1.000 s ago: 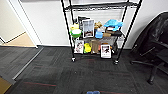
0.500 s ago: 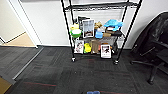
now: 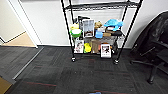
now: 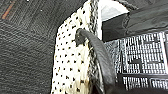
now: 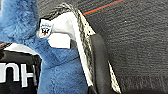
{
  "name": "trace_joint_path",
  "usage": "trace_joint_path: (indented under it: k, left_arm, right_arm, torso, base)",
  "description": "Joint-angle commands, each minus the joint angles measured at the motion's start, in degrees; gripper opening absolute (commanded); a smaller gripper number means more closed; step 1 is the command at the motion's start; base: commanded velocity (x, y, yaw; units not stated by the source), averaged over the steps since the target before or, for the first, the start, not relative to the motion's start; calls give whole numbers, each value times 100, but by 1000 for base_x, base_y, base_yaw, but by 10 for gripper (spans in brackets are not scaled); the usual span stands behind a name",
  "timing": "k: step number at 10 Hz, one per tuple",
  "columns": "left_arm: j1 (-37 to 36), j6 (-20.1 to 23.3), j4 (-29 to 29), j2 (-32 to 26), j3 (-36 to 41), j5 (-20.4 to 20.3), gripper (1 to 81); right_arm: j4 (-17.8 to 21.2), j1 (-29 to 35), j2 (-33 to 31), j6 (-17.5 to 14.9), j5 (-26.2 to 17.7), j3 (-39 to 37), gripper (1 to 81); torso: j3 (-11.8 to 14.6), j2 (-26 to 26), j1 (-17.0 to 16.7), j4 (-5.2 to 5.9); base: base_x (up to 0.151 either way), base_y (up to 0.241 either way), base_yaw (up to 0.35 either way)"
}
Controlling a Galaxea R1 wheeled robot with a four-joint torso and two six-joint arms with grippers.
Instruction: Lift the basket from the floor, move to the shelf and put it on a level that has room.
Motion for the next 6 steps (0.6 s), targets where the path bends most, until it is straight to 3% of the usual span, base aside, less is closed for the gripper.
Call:
trace_joint_path:
  k: [1, 6]
  left_arm:
    - [-338, -35, 4, -183, 228, 172, 10]
    - [-575, -44, -84, 290, -420, 293, 10]
  right_arm:
    - [378, 326, -357, 404, 246, 769, 10]
    - [360, 265, -692, 801, 634, 1280, 10]
  torso:
    - [0, 557, -361, 0]
    - [-5, 1504, -955, 0]
  base:
    - [0, 0, 0]
    - [0, 0, 0]
